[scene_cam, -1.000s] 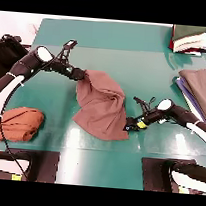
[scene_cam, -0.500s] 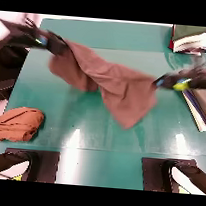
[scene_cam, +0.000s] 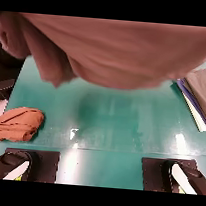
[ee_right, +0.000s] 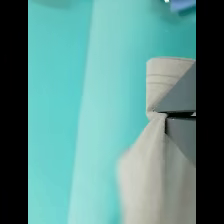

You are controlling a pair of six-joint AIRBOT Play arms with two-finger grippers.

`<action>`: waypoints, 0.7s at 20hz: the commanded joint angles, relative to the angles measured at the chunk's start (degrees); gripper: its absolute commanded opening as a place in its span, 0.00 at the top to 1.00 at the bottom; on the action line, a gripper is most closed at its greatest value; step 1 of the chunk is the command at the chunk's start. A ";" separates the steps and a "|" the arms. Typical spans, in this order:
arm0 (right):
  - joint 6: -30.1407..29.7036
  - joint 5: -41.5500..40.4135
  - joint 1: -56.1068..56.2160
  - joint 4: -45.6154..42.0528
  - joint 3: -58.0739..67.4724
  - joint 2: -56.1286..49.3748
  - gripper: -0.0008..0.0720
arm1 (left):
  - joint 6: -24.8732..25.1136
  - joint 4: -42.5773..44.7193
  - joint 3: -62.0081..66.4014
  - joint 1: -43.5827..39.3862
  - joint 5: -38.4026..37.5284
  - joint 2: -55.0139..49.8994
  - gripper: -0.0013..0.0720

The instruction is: Fold the shirts.

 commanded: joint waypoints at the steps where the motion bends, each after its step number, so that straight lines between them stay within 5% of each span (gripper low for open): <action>1: 1.03 3.80 -1.18 -0.26 5.07 -3.04 0.96 | -0.66 -1.16 -0.79 0.02 -5.60 0.24 0.95; 7: 3.72 5.73 8.57 -7.06 -6.75 -18.62 0.96 | -0.35 -1.73 -18.29 0.02 -9.92 -13.09 0.95; 11: 3.72 0.57 13.70 -10.36 -13.86 -31.76 0.96 | 3.21 0.66 -25.40 0.02 1.51 -26.80 0.95; 14: 5.25 -2.14 14.14 -9.73 -9.79 -37.86 0.96 | -1.40 8.59 -21.33 0.09 13.03 -34.05 0.95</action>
